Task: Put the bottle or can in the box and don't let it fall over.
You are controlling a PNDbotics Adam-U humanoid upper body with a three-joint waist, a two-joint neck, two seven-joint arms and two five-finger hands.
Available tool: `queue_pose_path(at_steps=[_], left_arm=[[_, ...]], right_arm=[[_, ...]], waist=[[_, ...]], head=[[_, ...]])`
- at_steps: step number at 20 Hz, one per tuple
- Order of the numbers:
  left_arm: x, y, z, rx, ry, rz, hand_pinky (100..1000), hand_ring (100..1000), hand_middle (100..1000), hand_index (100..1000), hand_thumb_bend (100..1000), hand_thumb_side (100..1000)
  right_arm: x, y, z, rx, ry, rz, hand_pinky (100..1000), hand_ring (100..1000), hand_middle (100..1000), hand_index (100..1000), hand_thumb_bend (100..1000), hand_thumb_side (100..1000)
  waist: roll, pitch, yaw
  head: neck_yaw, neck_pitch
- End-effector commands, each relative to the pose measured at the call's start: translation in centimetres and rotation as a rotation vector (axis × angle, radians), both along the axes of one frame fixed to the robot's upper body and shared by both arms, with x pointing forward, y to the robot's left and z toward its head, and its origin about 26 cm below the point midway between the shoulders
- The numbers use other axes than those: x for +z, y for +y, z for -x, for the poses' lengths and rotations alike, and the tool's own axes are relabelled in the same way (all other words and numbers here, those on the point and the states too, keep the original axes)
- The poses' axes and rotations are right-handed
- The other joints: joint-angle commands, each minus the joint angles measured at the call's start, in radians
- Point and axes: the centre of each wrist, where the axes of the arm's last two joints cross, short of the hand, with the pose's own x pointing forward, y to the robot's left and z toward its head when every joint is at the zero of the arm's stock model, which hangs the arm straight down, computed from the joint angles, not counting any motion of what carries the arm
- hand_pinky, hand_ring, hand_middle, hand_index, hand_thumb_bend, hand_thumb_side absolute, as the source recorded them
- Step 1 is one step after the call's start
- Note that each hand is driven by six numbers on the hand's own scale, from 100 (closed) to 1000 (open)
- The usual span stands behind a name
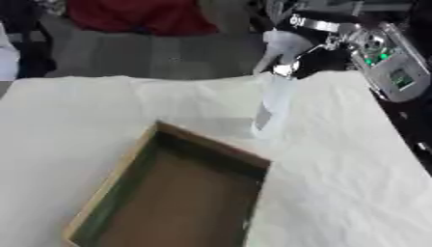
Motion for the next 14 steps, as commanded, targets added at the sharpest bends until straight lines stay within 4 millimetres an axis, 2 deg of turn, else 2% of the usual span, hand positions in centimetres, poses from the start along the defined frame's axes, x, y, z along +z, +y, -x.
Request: queue_pose_path(at_steps=[1,7,11,14], left_arm=[[1.96,1.10,0.89,0.028,-0.044,-0.019,887,803,722,821,301,719],[1.97,1.16,0.94,0.028,-0.046,-0.015,888,803,717,815,298,720],[1.93,1.23,0.97,0.029,-0.045,-0.014,888,802,713,810,291,720],[1.90,1.28,1.00,0.029,-0.043,-0.012,888,801,715,807,291,720]], right_arm=[[1.14,-0.29,0.49,-0.007,-0.040,-0.011,386,351,296,302,100,100],[0.95,-0.35,0.40,-0.020,-0.044,-0.036,445,250,192,194,100,100],[0.87,-0.39,0.33,-0.037,-0.038,-0.069,394,169,107,143,100,100],[0.79,-0.46,0.33,-0.057,-0.038,-0.090,380,146,100,127,100,100]], waist=[[0.004,-0.017,0.002],[0.005,-0.017,0.003],[0.004,-0.020,0.003],[0.004,-0.022,0.003]], head=[[-0.002,-0.017],[-0.002,-0.011],[-0.003,-0.009],[-0.002,-0.012]])
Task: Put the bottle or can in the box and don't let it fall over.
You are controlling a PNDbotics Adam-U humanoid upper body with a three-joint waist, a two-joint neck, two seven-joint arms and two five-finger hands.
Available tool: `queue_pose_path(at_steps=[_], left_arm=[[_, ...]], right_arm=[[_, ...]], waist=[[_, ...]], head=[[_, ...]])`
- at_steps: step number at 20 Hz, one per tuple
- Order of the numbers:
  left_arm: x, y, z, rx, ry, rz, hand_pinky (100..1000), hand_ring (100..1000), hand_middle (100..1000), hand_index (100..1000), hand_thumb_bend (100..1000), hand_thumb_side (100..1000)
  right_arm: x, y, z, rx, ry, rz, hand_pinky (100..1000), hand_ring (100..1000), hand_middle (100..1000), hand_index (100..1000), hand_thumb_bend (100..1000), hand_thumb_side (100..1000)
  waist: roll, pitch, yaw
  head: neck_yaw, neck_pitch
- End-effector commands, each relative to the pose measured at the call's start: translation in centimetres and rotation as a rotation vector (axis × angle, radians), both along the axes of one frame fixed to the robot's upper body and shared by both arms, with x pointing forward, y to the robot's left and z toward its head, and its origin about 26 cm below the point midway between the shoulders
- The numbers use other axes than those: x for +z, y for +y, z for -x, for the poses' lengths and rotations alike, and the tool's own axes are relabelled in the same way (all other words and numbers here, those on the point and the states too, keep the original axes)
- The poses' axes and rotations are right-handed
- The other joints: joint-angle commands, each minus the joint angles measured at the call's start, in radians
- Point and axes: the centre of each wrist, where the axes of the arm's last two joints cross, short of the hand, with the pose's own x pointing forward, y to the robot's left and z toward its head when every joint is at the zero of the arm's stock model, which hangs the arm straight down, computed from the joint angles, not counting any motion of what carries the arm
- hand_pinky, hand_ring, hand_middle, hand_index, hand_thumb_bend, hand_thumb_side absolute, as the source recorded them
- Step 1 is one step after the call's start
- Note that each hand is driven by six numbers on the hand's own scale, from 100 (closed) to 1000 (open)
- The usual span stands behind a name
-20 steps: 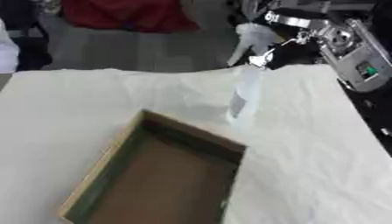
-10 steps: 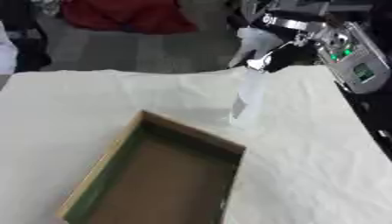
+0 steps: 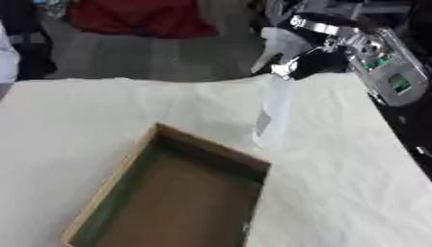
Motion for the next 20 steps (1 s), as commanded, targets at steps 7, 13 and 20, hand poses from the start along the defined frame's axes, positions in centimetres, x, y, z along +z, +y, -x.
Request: queue_pose_path(at_steps=[7,13,20], left_arm=[[2.0,1.3,1.0,0.032,-0.042,-0.023,889,800,714,804,290,718],[2.0,1.3,1.0,0.031,-0.041,-0.029,889,799,714,803,297,708],[1.6,1.6,1.1,0.036,-0.021,-0.048,888,795,713,803,301,695]], right_arm=[[1.1,-0.4,0.5,-0.020,-0.028,-0.036,397,127,100,109,103,100],[1.8,-0.4,0.8,-0.014,-0.049,-0.048,387,100,100,100,167,100],[2.8,0.4,1.7,-0.037,-0.091,-0.073,384,100,100,100,196,100]], waist=[[0.004,-0.025,0.002],[0.001,-0.049,-0.006],[-0.011,-0.104,-0.017]], head=[[-0.001,-0.015],[0.012,0.027],[0.035,0.099]])
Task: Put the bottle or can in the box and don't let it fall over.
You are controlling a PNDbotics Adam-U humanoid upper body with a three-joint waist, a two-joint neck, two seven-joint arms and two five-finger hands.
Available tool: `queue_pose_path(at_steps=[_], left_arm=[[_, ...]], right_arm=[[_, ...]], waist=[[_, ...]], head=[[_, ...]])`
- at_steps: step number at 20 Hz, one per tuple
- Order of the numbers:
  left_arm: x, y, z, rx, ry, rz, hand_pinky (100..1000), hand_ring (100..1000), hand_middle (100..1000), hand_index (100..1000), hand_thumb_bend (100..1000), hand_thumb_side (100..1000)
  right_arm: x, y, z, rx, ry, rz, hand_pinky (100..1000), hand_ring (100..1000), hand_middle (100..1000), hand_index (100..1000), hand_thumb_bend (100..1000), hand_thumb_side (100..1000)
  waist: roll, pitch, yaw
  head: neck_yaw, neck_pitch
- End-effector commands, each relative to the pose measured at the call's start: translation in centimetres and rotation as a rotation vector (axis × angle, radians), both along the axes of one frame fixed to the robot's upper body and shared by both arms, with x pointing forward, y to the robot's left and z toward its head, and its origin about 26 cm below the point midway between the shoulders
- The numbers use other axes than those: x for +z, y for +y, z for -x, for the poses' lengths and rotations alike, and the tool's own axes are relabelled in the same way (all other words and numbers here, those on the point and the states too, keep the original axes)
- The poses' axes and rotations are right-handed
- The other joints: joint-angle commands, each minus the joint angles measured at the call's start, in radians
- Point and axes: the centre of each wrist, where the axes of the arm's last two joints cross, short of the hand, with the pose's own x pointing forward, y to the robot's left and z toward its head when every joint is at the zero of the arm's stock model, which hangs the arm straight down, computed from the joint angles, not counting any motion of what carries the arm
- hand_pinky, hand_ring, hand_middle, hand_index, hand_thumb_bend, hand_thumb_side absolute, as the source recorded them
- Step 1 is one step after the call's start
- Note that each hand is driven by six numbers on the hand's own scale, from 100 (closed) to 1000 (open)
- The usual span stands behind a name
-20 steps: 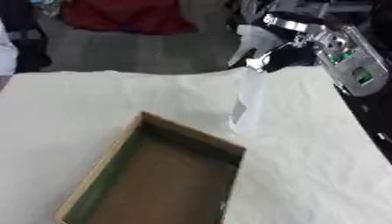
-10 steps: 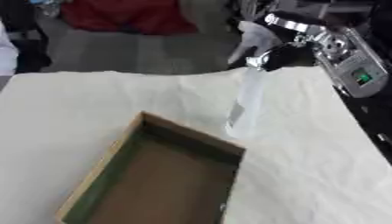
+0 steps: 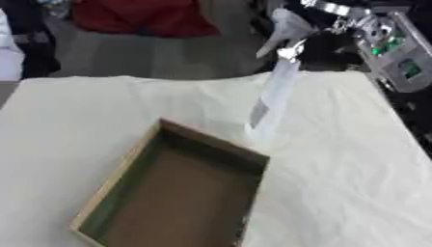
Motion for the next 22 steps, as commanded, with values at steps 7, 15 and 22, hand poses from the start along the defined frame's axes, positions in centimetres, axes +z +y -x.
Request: queue_pose_path(at_steps=[7,15,22], left_arm=[[1.4,0.8,0.6,0.017,-0.013,-0.048,886,792,713,803,306,688],[0.7,1.0,0.5,0.023,0.012,-0.058,885,790,713,803,311,679],[0.3,1.0,0.4,0.022,0.027,-0.061,885,790,714,803,309,680]], right_arm=[[3.5,1.7,2.6,0.026,-0.097,-0.015,383,100,100,100,217,100],[4.5,4.9,4.9,0.076,-0.108,0.031,395,110,100,100,219,100],[4.4,8.0,7.0,0.161,-0.125,0.091,419,140,100,114,156,100]], waist=[[-0.011,-0.088,-0.011],[-0.021,-0.136,-0.030],[-0.024,-0.156,-0.039]], head=[[0.006,0.057],[0.009,0.111],[0.004,0.117]])
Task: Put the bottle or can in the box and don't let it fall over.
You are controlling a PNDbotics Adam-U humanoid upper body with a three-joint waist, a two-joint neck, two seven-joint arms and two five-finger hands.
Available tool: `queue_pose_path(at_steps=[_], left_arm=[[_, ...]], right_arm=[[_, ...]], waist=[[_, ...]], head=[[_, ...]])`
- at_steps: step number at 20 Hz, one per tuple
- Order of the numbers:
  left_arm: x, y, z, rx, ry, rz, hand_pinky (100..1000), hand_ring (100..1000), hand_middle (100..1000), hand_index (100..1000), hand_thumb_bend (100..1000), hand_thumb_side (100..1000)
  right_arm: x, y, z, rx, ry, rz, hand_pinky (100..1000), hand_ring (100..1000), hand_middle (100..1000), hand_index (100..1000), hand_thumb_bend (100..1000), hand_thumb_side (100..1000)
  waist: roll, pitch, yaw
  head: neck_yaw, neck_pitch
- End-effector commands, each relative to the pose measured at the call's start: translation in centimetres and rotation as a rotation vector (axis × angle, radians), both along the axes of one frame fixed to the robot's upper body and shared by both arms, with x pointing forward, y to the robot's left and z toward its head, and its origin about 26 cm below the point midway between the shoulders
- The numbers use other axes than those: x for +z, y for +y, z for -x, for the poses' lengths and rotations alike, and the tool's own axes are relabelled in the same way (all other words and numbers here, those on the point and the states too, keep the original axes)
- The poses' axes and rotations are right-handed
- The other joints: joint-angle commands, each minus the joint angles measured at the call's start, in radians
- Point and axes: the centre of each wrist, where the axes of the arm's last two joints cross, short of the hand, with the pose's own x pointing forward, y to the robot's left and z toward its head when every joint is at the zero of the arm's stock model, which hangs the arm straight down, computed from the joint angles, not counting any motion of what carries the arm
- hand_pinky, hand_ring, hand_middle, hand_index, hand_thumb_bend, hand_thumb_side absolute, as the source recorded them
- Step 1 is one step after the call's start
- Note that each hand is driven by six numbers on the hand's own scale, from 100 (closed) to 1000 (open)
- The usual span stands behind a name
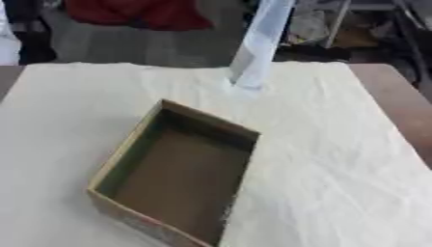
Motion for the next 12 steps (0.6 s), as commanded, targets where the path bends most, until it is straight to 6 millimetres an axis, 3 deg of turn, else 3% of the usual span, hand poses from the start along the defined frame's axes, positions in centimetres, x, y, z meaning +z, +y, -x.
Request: queue_pose_path(at_steps=[1,7,12], left_arm=[[1.4,0.9,0.6,0.020,-0.022,-0.035,885,790,714,803,310,679],[1.2,1.0,0.6,0.023,-0.018,-0.033,885,790,716,804,311,681],[1.1,0.9,0.5,0.015,-0.019,-0.028,879,785,729,808,310,683]], right_arm=[[1.1,1.9,2.1,0.067,-0.064,0.038,419,141,100,114,156,100],[0.3,4.6,4.8,0.146,-0.081,0.047,417,144,100,116,149,100],[-0.7,6.0,5.9,0.189,-0.092,0.065,415,154,100,122,138,100]], waist=[[0.004,-0.039,-0.004],[0.007,-0.039,-0.004],[0.010,-0.036,0.003]], head=[[-0.003,0.007],[-0.012,0.007],[-0.010,0.024]])
